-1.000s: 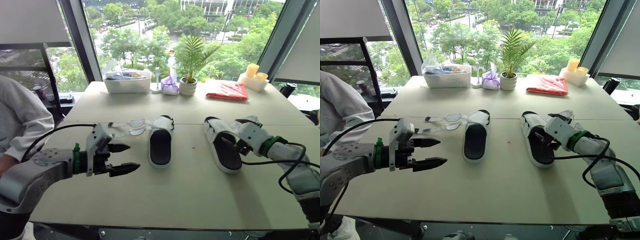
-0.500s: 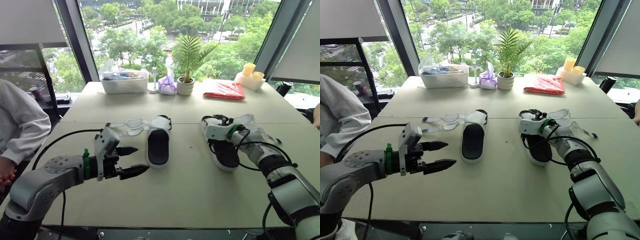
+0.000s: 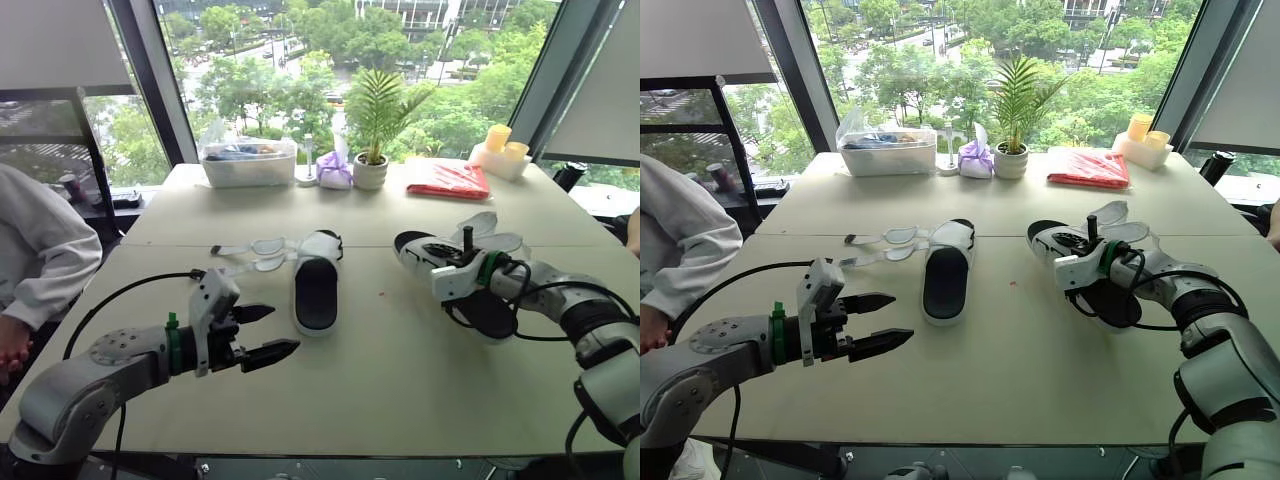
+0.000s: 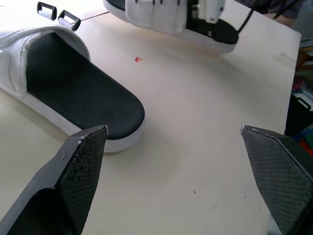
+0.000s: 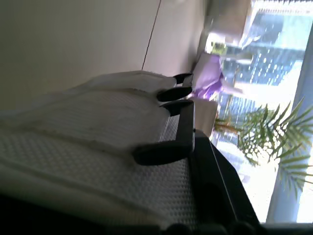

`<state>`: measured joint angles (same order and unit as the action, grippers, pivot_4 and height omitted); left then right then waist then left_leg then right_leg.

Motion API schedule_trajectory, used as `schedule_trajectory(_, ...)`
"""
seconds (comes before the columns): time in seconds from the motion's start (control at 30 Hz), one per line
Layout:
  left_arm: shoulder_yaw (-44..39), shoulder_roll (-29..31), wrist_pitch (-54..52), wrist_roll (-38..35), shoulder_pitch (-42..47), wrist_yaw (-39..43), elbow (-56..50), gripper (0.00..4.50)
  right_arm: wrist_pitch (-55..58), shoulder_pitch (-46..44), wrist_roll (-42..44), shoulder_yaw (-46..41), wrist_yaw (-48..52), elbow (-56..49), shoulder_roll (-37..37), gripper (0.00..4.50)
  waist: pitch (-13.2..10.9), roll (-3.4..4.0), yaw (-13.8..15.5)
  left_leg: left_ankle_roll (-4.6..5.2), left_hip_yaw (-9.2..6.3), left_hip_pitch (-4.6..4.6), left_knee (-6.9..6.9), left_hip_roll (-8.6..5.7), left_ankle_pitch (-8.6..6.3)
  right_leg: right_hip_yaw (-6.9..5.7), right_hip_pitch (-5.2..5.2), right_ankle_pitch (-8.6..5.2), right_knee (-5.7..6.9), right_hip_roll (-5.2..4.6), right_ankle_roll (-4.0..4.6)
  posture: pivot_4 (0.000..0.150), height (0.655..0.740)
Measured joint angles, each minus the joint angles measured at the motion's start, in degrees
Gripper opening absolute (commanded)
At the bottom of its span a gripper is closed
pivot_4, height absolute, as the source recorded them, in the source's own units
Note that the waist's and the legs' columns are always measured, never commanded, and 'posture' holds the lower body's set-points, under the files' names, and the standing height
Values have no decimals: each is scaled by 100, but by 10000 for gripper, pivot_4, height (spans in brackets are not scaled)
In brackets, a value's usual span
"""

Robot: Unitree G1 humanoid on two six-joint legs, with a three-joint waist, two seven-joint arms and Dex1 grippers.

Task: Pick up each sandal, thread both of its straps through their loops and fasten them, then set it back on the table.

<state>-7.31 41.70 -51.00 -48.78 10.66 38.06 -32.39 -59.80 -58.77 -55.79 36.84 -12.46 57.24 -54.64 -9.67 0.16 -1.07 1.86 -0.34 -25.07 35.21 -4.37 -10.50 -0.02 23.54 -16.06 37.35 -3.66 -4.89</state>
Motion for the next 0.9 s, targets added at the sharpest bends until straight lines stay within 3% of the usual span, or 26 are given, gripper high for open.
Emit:
schedule_trajectory(0.23,323,-201,188,211,100,79,254,45000,-1625,-399,-2256,1322,-2569,-817,-114,176,-3,-4,25,-27,2,22,-8,2,21,7,9,-23,55,4,41,1500,7388)
schedule_trajectory(0.53,382,-361,208,231,-57,13,187,45000,-406,-1169,-4765,3605,-6577,-842,241,176,-3,-7,63,-63,-3,65,-37,1,38,8,-8,-43,81,9,77,1500,7388)
schedule_trajectory(0.63,385,-374,208,235,-86,1,186,45000,-61,-1318,-5094,4149,-7355,-578,448,176,-3,-7,52,-70,-4,71,-50,1,43,7,-7,-42,83,11,75,1500,7388)
schedule_trajectory(0.73,400,-419,208,255,-85,-35,182,45000,-24,-1422,-5122,4370,-7500,-227,688,176,-1,-11,39,-70,-4,90,-59,1,46,7,-23,-38,82,14,68,1500,7388)
schedule_trajectory(0.77,416,-420,208,256,-85,-43,182,45000,-33,-1436,-5094,4397,-7500,-132,742,7979,0,-12,37,-70,-4,99,-60,1,47,7,-32,-38,82,14,68,1500,7388)
schedule_trajectory(0.83,425,-419,208,265,-85,-49,182,45000,-98,-1439,-5010,4452,-7479,75,864,14532,0,-12,38,-70,-4,109,-64,1,47,7,-40,-39,82,14,70,1500,7388)
schedule_trajectory(0.9,454,-419,237,333,-77,-49,191,45000,-202,-1425,-4879,4487,-7426,155,885,24067,0,-12,37,-72,-5,111,-67,1,50,7,-39,-38,83,15,68,1500,7388)
